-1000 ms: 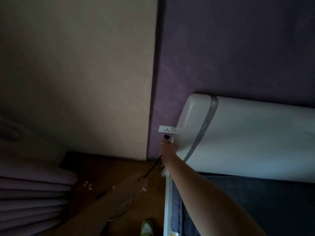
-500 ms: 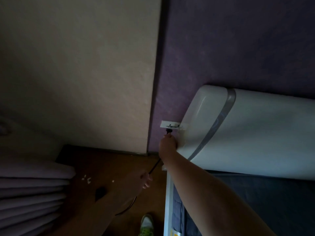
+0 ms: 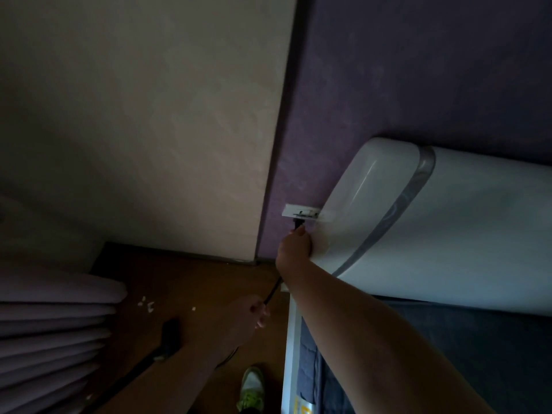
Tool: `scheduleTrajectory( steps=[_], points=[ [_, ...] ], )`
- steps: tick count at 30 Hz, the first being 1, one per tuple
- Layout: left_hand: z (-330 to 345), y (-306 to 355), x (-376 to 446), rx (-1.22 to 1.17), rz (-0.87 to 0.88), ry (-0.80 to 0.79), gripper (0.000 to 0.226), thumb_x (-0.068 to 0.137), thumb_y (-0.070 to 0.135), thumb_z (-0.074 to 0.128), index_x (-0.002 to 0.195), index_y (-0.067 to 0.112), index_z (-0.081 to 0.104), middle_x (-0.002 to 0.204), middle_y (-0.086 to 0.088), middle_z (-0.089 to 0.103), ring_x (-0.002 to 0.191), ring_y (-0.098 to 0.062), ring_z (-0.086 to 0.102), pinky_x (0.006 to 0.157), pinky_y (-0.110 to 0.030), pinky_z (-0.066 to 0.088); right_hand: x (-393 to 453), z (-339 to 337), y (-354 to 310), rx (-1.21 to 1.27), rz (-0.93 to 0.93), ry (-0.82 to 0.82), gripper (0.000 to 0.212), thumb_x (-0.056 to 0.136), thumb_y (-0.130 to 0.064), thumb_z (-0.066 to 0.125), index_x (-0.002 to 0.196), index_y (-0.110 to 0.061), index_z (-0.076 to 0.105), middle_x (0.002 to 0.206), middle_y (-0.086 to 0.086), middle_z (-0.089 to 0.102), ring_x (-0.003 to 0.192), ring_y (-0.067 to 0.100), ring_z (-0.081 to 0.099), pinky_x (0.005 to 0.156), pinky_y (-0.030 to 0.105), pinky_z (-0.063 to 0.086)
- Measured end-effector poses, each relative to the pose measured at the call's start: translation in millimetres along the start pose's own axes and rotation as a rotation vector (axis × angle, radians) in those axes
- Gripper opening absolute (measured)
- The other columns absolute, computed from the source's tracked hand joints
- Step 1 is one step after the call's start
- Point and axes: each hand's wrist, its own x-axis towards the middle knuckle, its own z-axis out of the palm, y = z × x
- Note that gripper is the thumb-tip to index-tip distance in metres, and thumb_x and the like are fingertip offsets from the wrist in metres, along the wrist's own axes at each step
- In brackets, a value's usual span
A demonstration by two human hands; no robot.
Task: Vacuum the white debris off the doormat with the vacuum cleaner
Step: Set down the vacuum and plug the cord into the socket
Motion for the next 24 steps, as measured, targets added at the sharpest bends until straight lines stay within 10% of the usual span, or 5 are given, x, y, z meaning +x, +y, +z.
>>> scheduleTrajectory(
  steps=[5,8,16,22,24],
  points=[
    [-6.6,-4.3,6.9,0.011,0.005,0.029,0.024,0.104,0.02,0.046,0.086,0.025,0.06,0.082,0.005,0.065,0.076,-0.007,0.063,0.075,-0.024,0.05,6.2,-0.1,-2.7,0.325,0.059,0.088,0.057,0.107,-0.021,0.027,0.157,-0.005,0.005,0.162,0.018,0.013,0.147,0.031,0.021,0.11,0.025,0.032],
    [-9.0,-5.1,8.4,0.034,0.033,0.029,0.022,0.104,0.019,0.046,0.087,0.026,0.059,0.084,0.008,0.064,0.078,-0.007,0.062,0.073,-0.019,0.049,-4.5,0.1,-8.5,0.27,0.057,0.11,0.049,0.108,-0.019,0.019,0.156,-0.025,0.011,0.158,0.014,0.026,0.142,0.028,0.032,0.063,-0.005,0.032],
    [-6.9,-13.0,18.4,0.017,0.051,0.059,0.021,0.103,0.021,0.049,0.088,0.03,0.061,0.087,0.007,0.068,0.078,-0.006,0.065,0.082,-0.032,0.055,18.4,-7.1,-1.8,0.016,0.023,0.093,0.052,0.105,-0.023,0.03,0.153,-0.001,0.026,0.16,0.024,0.015,0.149,0.038,0.013,0.113,0.042,0.029],
    [-0.4,-7.2,18.7,0.018,0.065,0.041,0.025,0.103,0.017,0.048,0.083,0.029,0.058,0.083,0.009,0.065,0.075,-0.003,0.062,0.072,-0.018,0.049,24.2,2.0,-3.5,-0.103,-0.031,0.058,0.047,0.106,-0.009,0.026,0.152,0.0,0.023,0.155,0.019,0.026,0.14,0.031,0.028,0.072,-0.005,0.023],
    [-2.4,-8.1,19.3,0.022,0.069,0.044,0.025,0.103,0.017,0.048,0.083,0.029,0.058,0.082,0.01,0.064,0.077,-0.007,0.063,0.075,-0.022,0.051,25.2,2.2,-4.2,-0.091,-0.052,0.076,0.047,0.107,-0.014,0.028,0.153,-0.004,0.025,0.155,0.016,0.025,0.141,0.029,0.027,0.095,0.002,0.026]
  ],
)
